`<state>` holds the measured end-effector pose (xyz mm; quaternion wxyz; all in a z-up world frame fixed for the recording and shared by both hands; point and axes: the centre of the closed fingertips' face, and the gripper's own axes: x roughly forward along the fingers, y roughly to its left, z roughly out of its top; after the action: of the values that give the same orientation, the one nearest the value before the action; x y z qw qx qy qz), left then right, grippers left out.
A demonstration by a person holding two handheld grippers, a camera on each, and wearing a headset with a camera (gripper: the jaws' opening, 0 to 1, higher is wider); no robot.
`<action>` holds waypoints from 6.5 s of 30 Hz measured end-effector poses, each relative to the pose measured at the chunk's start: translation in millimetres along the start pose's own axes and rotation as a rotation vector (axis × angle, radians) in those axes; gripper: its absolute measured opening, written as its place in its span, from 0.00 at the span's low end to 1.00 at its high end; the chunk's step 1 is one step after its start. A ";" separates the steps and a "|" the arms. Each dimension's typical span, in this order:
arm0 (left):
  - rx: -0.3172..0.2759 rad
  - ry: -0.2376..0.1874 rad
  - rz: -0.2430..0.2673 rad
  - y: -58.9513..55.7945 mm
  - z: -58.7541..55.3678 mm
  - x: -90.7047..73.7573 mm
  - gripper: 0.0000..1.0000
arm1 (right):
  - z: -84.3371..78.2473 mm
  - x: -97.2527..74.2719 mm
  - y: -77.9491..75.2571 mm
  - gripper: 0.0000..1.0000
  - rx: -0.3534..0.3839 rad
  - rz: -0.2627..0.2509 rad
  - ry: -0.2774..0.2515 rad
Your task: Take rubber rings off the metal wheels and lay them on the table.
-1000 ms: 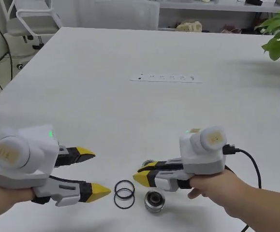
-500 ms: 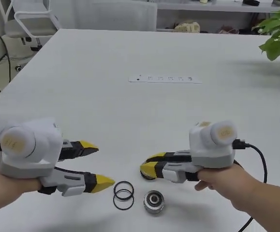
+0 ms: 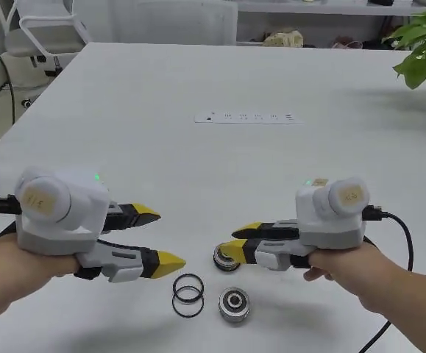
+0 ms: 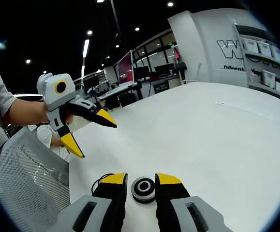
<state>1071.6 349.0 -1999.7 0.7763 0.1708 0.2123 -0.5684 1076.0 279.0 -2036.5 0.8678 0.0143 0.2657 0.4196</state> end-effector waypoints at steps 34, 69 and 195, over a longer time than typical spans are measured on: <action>-0.010 0.041 -0.054 -2.3 -3.6 35.0 0.46 | -26.3 -4.2 -8.6 0.24 -0.121 0.004 0.101; 0.005 0.071 -0.122 -22.0 -4.6 68.9 0.33 | -44.0 0.4 -6.8 0.16 -0.187 0.021 0.172; 0.043 0.071 -0.042 -24.2 -9.2 95.3 0.08 | -34.2 -6.0 -20.6 0.00 0.169 -0.008 0.069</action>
<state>1072.4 269.3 -2058.0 0.7524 0.2028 0.2309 -0.5826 1071.7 254.4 -2068.3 0.8557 0.0718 0.3296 0.3924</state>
